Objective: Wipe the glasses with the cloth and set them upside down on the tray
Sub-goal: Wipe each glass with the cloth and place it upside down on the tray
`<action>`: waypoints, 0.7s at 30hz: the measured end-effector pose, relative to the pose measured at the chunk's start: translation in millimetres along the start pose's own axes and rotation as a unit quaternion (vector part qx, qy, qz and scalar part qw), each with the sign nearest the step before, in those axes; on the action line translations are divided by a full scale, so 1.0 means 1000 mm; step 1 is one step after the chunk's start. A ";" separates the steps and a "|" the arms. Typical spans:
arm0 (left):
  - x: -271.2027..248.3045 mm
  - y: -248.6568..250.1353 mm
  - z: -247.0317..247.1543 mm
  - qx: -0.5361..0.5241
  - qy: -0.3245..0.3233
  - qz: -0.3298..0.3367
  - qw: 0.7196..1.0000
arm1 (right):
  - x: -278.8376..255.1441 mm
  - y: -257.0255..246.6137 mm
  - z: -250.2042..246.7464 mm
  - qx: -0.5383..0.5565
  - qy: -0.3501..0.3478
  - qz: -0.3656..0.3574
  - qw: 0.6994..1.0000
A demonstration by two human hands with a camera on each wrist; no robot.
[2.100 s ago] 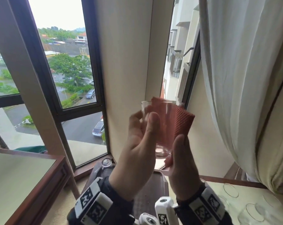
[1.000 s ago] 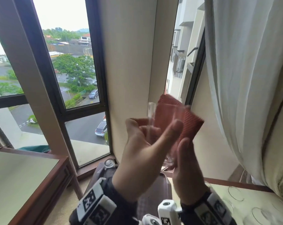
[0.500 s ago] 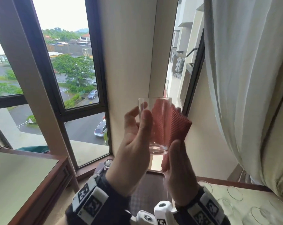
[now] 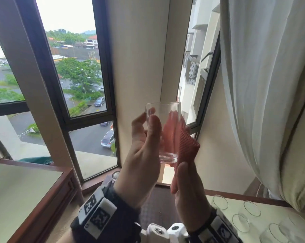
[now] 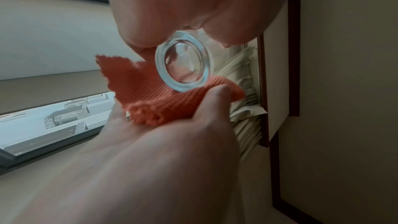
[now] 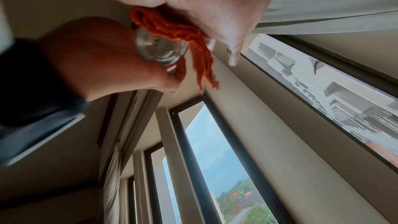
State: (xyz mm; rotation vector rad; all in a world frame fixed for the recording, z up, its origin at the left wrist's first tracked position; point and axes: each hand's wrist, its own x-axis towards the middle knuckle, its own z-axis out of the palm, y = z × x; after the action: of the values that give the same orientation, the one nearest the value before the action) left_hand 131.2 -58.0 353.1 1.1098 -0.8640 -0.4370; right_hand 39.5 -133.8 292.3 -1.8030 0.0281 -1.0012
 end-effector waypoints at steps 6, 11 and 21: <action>-0.011 -0.012 0.015 0.040 -0.007 0.029 0.999 | 0.024 -0.009 -0.017 -0.016 0.057 0.015 0.998; 0.008 -0.004 0.005 -0.038 0.056 -0.040 0.997 | 0.005 -0.023 0.005 -0.076 -0.011 -0.129 0.989; -0.019 0.005 0.028 0.079 -0.054 -0.047 0.994 | -0.003 0.011 -0.035 -0.127 0.000 0.111 0.986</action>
State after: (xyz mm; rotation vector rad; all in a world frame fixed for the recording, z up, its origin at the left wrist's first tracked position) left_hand 96.8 -59.3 354.9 1.2856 -0.9568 -0.5184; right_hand 19.7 -164.5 286.6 -1.9794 0.3633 -0.8670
